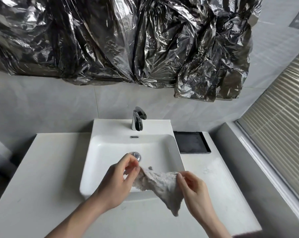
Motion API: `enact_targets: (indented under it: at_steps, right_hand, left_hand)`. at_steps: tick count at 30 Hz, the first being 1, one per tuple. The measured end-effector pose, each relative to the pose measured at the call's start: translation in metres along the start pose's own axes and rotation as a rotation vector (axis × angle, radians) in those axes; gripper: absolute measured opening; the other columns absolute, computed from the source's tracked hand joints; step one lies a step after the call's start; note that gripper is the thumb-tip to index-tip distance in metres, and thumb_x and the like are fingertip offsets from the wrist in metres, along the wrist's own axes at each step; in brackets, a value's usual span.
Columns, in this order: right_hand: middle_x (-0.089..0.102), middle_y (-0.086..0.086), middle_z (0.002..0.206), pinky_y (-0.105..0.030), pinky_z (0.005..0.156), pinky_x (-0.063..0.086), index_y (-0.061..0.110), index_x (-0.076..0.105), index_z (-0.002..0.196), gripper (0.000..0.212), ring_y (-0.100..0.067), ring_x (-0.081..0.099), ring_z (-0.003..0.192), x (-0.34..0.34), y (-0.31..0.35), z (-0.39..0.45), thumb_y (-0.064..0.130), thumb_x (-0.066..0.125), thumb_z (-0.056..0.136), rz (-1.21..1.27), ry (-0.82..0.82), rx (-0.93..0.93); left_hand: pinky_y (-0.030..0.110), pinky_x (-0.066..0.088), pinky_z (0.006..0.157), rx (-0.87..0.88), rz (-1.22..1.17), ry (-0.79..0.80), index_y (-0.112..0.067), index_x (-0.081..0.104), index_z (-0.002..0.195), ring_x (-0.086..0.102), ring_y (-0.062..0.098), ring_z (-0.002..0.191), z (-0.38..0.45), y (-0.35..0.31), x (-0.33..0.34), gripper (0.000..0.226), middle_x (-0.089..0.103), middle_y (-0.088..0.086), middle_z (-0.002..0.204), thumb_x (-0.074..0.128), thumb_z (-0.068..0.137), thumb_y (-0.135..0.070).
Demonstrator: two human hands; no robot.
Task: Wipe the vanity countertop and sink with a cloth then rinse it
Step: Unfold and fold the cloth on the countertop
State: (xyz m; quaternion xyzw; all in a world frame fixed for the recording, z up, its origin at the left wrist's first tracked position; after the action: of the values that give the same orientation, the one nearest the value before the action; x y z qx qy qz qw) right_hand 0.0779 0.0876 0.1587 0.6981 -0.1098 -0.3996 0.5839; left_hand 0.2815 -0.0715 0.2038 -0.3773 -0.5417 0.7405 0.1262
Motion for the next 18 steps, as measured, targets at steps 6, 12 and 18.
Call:
enact_targets:
  at_steps: [6,12,18]
  right_hand:
    - [0.044,0.006,0.058,-0.025,0.052,0.038,0.034,0.072,0.093,0.008,-0.01,0.042,0.054,-0.02,-0.022,-0.012,0.028,0.068,0.098,0.0,0.014,0.078]
    - [0.07,0.01,0.097,-0.022,0.068,0.053,0.033,0.072,0.103,0.02,-0.007,0.066,0.076,-0.015,-0.021,-0.031,0.026,0.082,0.086,0.071,0.333,0.089]
    - [0.075,0.006,0.095,-0.035,0.078,0.058,0.026,0.075,0.099,0.01,-0.015,0.072,0.091,-0.043,-0.032,-0.013,0.033,0.075,0.093,0.069,0.348,-0.001]
  left_hand:
    - [0.021,0.041,0.062,-0.012,-0.096,0.083,-0.02,0.058,0.093,0.05,0.005,0.062,0.002,-0.02,0.041,0.01,0.056,-0.008,0.068,0.057,0.102,-0.023]
    - [0.028,0.047,0.06,-0.065,0.095,0.24,-0.023,0.061,0.086,0.05,0.009,0.057,0.012,-0.036,0.103,0.026,0.059,-0.004,0.062,0.066,0.092,-0.048]
    - [0.021,0.043,0.047,-0.161,0.021,0.27,-0.015,0.064,0.069,0.052,0.01,0.042,0.035,-0.065,0.154,0.043,0.063,-0.004,0.052,0.074,0.084,-0.054]
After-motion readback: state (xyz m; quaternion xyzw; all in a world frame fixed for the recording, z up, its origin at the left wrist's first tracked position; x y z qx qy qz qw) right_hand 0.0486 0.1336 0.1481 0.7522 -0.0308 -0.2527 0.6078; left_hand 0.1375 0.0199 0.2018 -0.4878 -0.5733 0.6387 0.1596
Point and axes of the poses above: each hand's wrist, its own z-axis towards the middle knuckle, its own x-axis out of the palm, y = z × x, the point moved 9 cm from there along z, towards the middle knuckle
